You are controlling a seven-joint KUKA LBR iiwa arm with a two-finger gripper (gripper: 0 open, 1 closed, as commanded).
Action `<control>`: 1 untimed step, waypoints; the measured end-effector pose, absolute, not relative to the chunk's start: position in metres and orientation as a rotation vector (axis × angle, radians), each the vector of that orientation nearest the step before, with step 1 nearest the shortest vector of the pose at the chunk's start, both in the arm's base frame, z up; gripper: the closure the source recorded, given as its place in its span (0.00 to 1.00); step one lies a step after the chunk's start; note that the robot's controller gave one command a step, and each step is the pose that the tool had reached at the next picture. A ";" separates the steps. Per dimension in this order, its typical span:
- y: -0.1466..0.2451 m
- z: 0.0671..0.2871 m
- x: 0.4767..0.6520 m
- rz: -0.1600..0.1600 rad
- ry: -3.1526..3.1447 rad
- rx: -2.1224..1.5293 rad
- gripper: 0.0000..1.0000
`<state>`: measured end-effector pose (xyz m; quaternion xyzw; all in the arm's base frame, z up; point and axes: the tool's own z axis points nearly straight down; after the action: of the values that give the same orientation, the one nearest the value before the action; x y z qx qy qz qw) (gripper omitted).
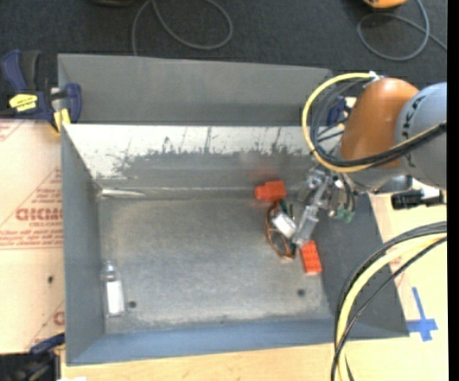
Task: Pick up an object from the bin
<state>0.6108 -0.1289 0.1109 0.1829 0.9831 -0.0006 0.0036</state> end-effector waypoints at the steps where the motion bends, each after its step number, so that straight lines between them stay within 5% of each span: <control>1: -0.123 0.118 0.618 -0.006 3.120 0.275 0.00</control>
Offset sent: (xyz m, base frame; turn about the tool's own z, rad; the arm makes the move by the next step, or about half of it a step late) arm -0.0160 0.0137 -0.0409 0.3120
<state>0.6182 -0.1230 0.1176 0.0877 0.9961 -0.0018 0.0049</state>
